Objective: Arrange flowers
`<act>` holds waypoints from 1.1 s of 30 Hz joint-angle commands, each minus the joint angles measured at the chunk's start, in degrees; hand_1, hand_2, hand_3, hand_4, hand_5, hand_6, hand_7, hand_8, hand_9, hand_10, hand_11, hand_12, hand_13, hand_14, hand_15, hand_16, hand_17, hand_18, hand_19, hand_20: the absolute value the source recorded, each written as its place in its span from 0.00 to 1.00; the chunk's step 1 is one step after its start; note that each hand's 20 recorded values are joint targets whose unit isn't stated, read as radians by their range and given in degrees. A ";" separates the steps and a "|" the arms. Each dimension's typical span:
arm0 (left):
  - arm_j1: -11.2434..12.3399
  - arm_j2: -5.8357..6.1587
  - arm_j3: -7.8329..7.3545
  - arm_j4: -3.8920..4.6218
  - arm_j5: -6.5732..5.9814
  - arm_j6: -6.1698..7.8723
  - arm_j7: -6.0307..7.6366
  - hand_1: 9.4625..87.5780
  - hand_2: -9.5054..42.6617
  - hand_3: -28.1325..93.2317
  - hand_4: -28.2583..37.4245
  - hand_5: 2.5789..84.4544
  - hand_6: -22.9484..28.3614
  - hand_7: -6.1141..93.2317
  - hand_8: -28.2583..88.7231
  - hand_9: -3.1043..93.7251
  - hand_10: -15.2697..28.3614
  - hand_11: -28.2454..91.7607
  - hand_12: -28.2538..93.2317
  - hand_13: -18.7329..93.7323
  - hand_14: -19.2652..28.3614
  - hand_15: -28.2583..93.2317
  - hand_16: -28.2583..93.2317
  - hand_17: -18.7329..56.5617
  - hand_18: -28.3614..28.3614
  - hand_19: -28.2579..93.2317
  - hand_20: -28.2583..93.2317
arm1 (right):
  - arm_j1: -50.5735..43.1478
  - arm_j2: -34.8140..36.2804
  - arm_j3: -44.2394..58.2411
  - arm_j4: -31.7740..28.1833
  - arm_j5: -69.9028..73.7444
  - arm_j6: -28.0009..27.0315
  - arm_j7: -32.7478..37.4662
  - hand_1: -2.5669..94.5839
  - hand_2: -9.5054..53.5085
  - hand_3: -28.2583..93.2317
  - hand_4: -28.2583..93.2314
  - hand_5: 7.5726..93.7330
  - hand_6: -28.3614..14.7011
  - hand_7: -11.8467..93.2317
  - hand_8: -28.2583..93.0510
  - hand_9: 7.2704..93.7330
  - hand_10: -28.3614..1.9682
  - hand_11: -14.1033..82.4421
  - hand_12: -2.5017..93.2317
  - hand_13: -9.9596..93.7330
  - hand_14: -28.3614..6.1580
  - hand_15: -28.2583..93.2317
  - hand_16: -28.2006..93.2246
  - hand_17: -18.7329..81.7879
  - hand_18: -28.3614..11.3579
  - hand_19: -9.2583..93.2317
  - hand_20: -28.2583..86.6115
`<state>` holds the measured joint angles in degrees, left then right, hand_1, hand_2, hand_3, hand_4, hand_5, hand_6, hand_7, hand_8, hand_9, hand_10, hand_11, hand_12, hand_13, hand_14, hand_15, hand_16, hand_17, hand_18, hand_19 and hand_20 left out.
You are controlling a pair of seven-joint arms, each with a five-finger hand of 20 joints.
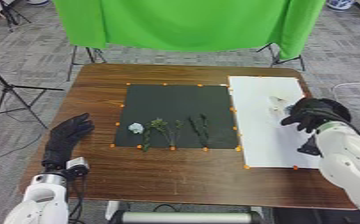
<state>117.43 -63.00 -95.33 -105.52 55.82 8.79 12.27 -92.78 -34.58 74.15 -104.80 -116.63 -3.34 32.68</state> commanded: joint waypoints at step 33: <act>1.26 0.39 0.67 0.32 -0.50 -0.43 -1.39 0.16 0.05 0.79 0.00 0.59 0.48 0.23 0.19 0.53 0.65 0.39 0.35 0.53 0.75 0.41 0.24 0.41 0.71 0.31 0.42 | 37.32 -13.27 -33.93 -2.14 7.88 15.92 -9.28 0.67 0.00 0.75 0.09 0.85 0.66 0.36 0.31 0.92 0.54 0.24 0.45 0.97 0.79 0.76 0.49 0.84 0.41 1.00 0.70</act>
<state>118.42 -63.06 -95.81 -106.26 55.63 8.84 12.11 -77.66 -35.31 56.54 -109.64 -107.31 10.88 29.61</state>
